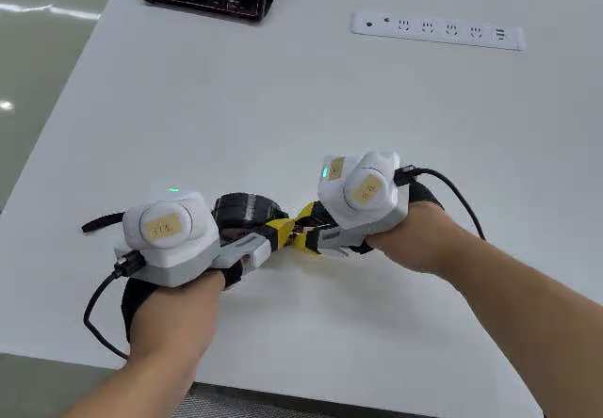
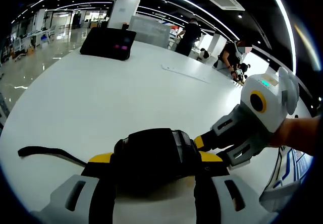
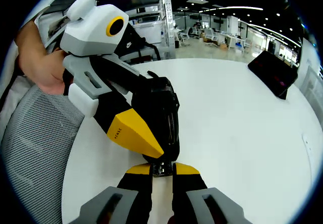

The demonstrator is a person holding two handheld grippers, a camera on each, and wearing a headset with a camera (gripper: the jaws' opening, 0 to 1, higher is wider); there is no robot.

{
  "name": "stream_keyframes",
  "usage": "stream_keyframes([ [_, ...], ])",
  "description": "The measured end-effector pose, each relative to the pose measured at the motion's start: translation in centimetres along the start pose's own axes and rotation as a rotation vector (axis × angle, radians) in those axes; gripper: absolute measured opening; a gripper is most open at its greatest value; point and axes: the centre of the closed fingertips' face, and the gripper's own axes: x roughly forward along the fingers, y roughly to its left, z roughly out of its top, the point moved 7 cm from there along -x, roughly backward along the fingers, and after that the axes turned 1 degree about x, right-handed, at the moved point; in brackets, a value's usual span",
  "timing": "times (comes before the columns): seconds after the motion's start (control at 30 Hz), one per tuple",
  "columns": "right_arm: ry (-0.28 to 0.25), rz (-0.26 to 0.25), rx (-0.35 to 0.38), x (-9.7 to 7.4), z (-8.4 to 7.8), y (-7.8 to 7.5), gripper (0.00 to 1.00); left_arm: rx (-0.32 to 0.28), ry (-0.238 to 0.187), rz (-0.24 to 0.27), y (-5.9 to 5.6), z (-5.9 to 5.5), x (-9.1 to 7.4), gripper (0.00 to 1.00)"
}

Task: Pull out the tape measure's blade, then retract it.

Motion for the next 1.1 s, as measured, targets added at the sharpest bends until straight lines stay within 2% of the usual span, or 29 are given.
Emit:
stream_keyframes([
  [0.47,-0.005,-0.002,0.003,-0.11,-0.02,-0.05,0.13,-0.006,-0.009,0.002,0.18,0.03,0.10,0.60],
  [0.6,-0.007,-0.005,0.024,-0.24,-0.05,-0.09,0.22,-0.005,-0.004,-0.007,0.14,-0.01,0.09,0.61],
  [0.73,-0.017,0.000,0.035,-0.37,0.08,0.01,0.26,0.019,0.007,0.006,-0.12,0.14,0.11,0.62],
  [0.87,-0.022,-0.007,0.040,-0.51,0.06,0.01,0.28,0.055,0.007,0.006,-0.16,0.30,0.01,0.62],
  [1.1,-0.026,-0.004,0.050,-0.70,-0.04,0.22,0.29,0.041,0.010,0.009,0.13,0.19,-0.12,0.67],
])
